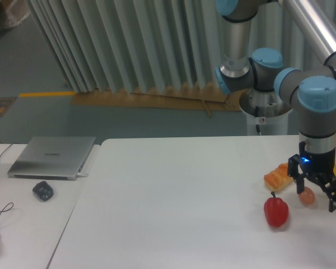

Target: Place the red peppers in a basket

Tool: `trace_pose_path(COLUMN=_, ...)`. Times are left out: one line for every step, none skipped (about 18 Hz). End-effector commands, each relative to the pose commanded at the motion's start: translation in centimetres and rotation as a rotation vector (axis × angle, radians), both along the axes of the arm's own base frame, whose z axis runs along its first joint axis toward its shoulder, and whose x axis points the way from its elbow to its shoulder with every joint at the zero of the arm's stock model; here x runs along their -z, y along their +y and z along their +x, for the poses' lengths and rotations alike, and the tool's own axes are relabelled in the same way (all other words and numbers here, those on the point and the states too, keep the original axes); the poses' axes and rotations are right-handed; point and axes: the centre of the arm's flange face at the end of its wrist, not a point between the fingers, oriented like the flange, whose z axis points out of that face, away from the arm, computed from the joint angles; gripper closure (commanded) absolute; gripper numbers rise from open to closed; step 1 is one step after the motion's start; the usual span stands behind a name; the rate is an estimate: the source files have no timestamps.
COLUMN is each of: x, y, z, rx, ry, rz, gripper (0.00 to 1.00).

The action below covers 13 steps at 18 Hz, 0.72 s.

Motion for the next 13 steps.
trace_pose_path(x=0.1, y=0.0, z=0.0, rx=0.175, ry=0.027, rz=-0.035, gripper=0.0)
trace_pose_path(x=0.5, y=-0.1, z=0.0, rx=0.328, ry=0.046, rz=-0.071, gripper=0.0)
trace_pose_path(x=0.9, y=0.0, z=-0.1, rx=0.429, ry=0.059, rz=-0.099, gripper=0.0)
trace_pose_path(x=1.4, y=0.2, z=0.0, rx=0.46, ry=0.054, rz=-0.108, gripper=0.0)
trace_pose_path(x=1.8, y=0.9, z=0.7, rx=0.478, ry=0.051, rz=-0.114, gripper=0.0)
trace_pose_path(x=2.1, y=1.1, z=0.9, rx=0.493, ry=0.055, rz=-0.132, gripper=0.0)
trace_pose_path(x=2.2, y=1.1, z=0.6, rx=0.503, ry=0.07, rz=-0.164, gripper=0.0)
trace_pose_path(x=2.1, y=1.4, z=0.7, rx=0.537, ry=0.089, rz=-0.193, gripper=0.0)
trace_pose_path(x=2.3, y=1.8, z=0.8, rx=0.602, ry=0.103, rz=-0.221, gripper=0.0)
trace_pose_path(x=2.5, y=2.1, z=0.8, rx=0.659, ry=0.11, rz=-0.239, gripper=0.0)
trace_pose_path(x=2.7, y=2.8, z=1.3, rx=0.697, ry=0.113, rz=-0.247, gripper=0.0)
trace_pose_path(x=2.8, y=3.3, z=1.9, rx=0.708, ry=0.118, rz=-0.26, gripper=0.0)
trace_pose_path(x=3.0, y=4.0, z=2.4, rx=0.726, ry=0.128, rz=-0.282, gripper=0.0)
